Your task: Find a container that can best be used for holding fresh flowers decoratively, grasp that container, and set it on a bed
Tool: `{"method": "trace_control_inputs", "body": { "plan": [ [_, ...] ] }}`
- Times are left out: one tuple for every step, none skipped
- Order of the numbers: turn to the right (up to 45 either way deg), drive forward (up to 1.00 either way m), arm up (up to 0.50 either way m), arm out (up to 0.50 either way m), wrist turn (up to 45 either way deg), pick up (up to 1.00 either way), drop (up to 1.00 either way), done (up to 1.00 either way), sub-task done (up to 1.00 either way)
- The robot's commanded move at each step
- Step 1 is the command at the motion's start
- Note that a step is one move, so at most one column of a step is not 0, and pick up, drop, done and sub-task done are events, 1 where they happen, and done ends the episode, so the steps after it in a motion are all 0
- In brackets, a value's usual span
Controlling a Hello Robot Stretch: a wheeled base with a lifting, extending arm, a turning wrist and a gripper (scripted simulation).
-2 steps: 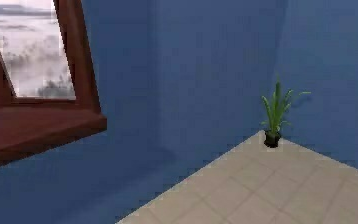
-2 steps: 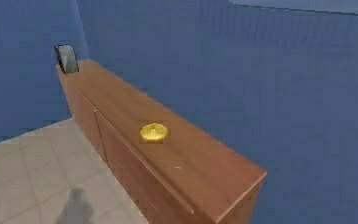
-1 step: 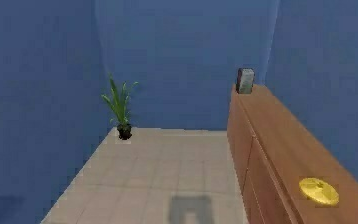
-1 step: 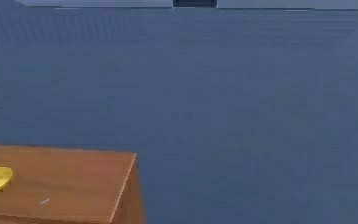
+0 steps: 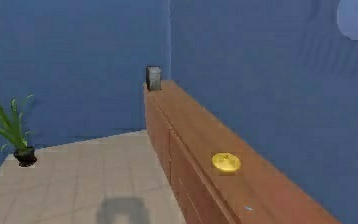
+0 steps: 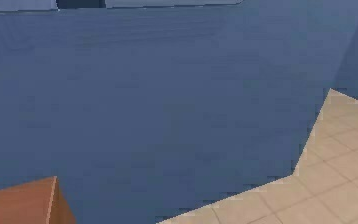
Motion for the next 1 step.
{"method": "trace_control_inputs", "body": {
  "plan": [
    [0.0,0.40,0.00,0.00,0.0,0.00,0.00,0.00,0.00]
  ]
}}
